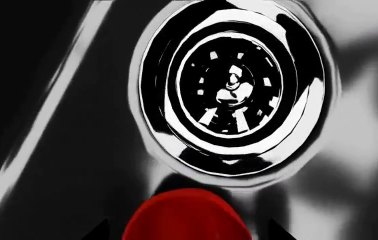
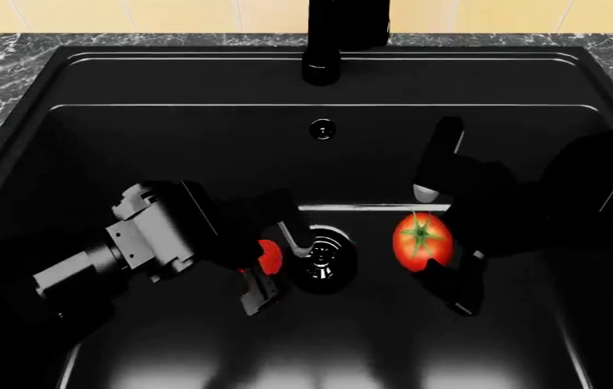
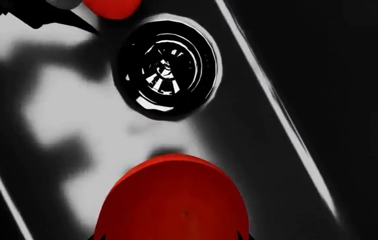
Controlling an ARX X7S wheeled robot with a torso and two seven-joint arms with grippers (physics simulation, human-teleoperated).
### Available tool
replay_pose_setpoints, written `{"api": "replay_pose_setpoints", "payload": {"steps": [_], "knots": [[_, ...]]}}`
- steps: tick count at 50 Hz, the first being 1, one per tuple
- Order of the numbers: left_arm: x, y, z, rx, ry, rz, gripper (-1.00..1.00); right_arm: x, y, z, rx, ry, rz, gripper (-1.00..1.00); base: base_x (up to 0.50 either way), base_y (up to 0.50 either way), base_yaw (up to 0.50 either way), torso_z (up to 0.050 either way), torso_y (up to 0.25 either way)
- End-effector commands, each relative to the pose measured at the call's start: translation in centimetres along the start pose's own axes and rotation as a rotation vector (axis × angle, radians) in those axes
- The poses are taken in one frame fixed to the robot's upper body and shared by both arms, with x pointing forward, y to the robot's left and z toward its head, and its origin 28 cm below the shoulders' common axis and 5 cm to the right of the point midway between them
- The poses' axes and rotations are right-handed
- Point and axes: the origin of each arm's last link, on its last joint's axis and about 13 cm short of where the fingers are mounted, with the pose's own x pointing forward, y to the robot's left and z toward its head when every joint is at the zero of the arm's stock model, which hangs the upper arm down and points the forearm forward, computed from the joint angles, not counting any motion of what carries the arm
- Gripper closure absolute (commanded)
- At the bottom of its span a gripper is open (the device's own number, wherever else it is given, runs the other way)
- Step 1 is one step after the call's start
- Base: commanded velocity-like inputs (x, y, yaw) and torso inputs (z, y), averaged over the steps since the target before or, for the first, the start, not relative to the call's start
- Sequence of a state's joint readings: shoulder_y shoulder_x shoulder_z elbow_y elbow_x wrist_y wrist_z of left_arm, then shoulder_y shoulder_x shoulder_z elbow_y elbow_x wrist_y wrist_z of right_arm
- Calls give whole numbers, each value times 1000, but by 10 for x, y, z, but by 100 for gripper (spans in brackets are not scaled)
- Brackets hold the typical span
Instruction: Pick up the fruits and vegetables and place them in the sink. Turn on the sink faucet to wash them. Then turn the sink off and put them in the tray.
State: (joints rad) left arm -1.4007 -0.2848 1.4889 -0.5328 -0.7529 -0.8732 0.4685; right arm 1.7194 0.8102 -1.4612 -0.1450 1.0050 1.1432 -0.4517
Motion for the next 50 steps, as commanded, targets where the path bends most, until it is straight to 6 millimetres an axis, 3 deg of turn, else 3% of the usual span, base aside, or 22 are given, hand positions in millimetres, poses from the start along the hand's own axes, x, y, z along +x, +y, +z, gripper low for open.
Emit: {"api": "replay_pose_setpoints", "payload": {"steps": [1,2,10,16,21,25,32,44,50], "knots": [[10,-1,-7,-23,54,-14,-100,2,-2,2,-11,0,2,100,0,0,0,0,0],[10,-1,-7,-25,54,-14,100,2,-2,2,-11,-1,2,100,0,0,0,0,0],[5,3,-4,-38,29,0,100,1,-2,3,-12,-8,-5,100,0,0,0,0,0],[-9,8,3,-56,-40,28,100,-4,-1,3,-9,-21,-18,100,0,0,0,0,0],[-32,10,12,-79,-127,37,100,-9,1,3,-5,-38,-31,100,0,0,0,0,0],[-62,10,20,-102,-223,58,100,-16,5,4,1,-72,-51,100,0,0,0,0,0],[-101,8,21,-165,-345,71,100,-34,6,-2,55,-132,-120,100,0,0,0,0,0],[-152,13,27,-251,-510,101,100,-77,8,0,98,-236,-245,100,0,0,0,0,0],[-165,15,18,-290,-542,130,100,-93,9,1,134,-305,-319,100,0,0,0,-14,134]]}}
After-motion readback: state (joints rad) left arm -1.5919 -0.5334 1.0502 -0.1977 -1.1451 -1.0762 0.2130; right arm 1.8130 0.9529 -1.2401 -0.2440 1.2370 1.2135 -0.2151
